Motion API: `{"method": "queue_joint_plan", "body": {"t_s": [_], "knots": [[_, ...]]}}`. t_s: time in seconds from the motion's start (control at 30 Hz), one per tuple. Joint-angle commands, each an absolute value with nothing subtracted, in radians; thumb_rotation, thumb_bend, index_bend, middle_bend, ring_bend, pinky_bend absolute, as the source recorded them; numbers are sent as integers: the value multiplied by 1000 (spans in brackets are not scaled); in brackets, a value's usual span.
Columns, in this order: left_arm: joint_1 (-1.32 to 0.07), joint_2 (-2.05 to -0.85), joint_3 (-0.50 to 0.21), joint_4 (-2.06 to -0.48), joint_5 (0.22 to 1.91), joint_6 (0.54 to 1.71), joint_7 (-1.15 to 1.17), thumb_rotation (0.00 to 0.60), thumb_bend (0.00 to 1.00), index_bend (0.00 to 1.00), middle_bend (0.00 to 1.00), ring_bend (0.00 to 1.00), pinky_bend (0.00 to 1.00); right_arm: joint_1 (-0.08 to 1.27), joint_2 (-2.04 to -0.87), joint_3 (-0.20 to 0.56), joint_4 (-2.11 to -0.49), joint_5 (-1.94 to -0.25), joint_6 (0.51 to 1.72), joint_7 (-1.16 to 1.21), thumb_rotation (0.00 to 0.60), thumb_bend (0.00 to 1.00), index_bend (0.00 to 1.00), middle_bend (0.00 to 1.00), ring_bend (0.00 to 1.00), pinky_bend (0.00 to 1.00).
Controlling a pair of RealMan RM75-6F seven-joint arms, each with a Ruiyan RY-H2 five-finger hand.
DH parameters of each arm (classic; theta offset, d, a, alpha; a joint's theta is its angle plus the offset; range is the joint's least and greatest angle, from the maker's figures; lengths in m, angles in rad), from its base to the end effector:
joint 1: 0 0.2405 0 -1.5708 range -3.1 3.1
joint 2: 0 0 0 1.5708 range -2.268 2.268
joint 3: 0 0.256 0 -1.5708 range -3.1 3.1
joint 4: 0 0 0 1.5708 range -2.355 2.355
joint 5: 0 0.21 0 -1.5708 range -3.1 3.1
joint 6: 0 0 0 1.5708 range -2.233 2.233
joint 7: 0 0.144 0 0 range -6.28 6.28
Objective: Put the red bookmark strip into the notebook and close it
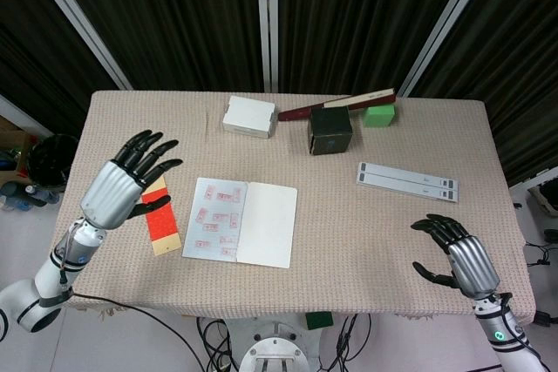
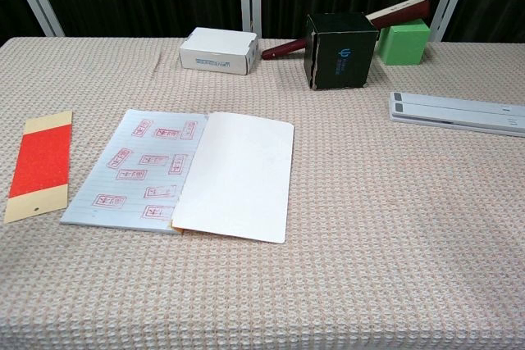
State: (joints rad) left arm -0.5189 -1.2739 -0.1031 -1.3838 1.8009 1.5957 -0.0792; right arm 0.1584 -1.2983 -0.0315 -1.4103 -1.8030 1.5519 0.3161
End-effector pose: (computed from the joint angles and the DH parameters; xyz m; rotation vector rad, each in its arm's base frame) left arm -0.1870 0.2921 0.1323 -1.7377 -0.3445 -1.4684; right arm -0.2820 -0.1800 0.0983 1.6224 -1.0116 1.3087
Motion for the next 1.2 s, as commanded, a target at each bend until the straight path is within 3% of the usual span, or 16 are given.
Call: {"method": "queue_joint_plan", "body": {"t_s": [0.03,0.33,0.6,0.77,1.2], "knots": [[-510,-1270,-94,-1385,1789,1583,-73,600,58,262,142,87,136,203,-1291,-32,-1456,-1819,1490,257,600,176,290,267,168,230],[-465,-1253,-39,-1340,1729,1504,-51,600,58,274,142,86,136,167,-1286,-53,-1437,-1802,1542,260,600,176,290,266,168,230],[-458,-1199,69,-1317,1653,1234,41,600,61,301,142,86,136,142,-1281,-65,-1429,-1803,1586,267,600,176,290,266,168,230],[-484,-1219,106,-1309,1687,1154,62,600,72,301,142,87,136,136,-1291,-69,-1430,-1807,1599,261,600,176,290,266,168,230],[-578,-1337,105,-1216,1742,1053,96,600,88,273,119,76,137,109,-1286,-75,-1436,-1792,1629,262,600,176,290,266,168,230]]}}
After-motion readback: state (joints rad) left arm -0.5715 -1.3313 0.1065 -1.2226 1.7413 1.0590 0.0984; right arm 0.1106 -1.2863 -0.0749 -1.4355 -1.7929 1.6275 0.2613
